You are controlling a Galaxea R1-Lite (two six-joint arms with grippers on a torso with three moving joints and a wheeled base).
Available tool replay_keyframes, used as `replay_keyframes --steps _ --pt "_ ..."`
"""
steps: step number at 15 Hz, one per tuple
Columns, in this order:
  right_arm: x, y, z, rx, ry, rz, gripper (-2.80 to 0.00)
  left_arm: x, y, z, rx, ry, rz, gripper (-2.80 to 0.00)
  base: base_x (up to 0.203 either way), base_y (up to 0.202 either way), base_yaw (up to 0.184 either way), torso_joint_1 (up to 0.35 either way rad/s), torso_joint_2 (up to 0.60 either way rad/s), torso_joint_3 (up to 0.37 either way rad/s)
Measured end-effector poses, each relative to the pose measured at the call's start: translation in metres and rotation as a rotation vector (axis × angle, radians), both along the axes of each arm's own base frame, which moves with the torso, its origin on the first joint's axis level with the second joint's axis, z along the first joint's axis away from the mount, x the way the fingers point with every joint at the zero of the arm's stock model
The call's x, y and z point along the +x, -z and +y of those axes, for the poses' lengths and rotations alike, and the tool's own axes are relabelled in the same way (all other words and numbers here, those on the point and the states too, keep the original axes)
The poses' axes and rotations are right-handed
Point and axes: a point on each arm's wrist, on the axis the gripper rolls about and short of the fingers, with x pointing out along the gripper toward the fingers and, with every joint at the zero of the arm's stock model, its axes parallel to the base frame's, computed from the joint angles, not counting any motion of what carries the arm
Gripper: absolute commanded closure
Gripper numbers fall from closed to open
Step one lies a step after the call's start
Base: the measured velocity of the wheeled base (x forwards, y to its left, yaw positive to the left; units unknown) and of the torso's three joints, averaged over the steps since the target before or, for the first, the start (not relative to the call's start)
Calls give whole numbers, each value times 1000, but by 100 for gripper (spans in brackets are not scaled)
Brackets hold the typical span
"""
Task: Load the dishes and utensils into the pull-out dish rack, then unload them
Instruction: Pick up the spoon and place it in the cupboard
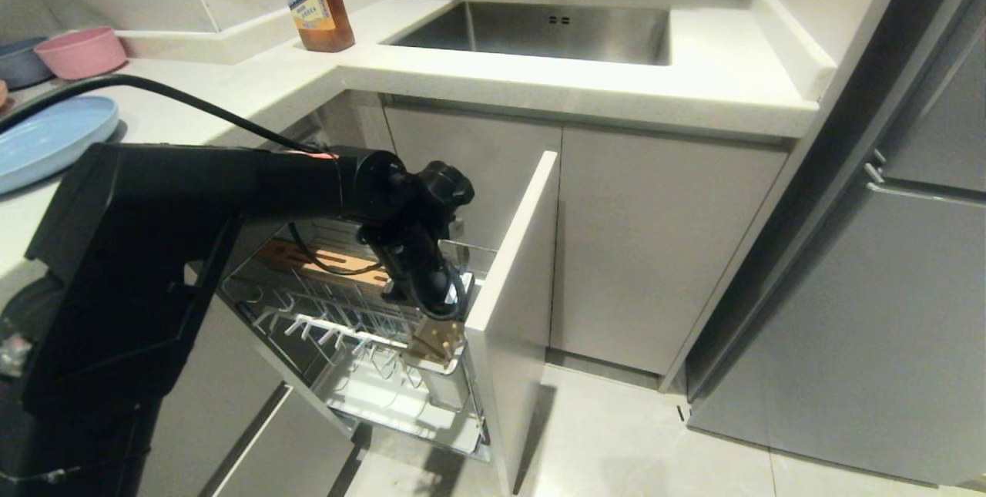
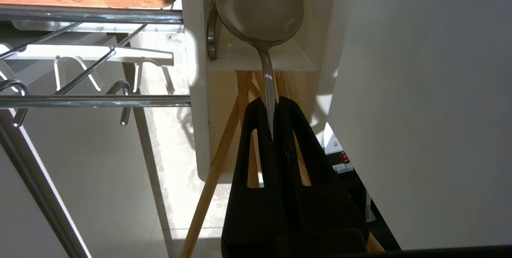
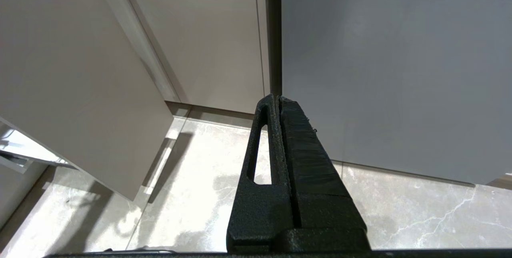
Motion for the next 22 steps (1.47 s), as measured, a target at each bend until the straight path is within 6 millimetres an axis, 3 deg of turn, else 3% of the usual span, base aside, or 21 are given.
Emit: replay_keyframes --steps 17,18,22 --pt "0 0 0 0 0 0 0 14 23 -1 7 -12 12 0 0 0 0 0 0 0" --pt "0 0 0 0 0 0 0 15 23 -1 7 -13 12 -280 0 0 0 0 0 0" --pt "0 0 0 0 1 0 0 14 20 0 4 -15 5 -280 0 0 0 0 0 0"
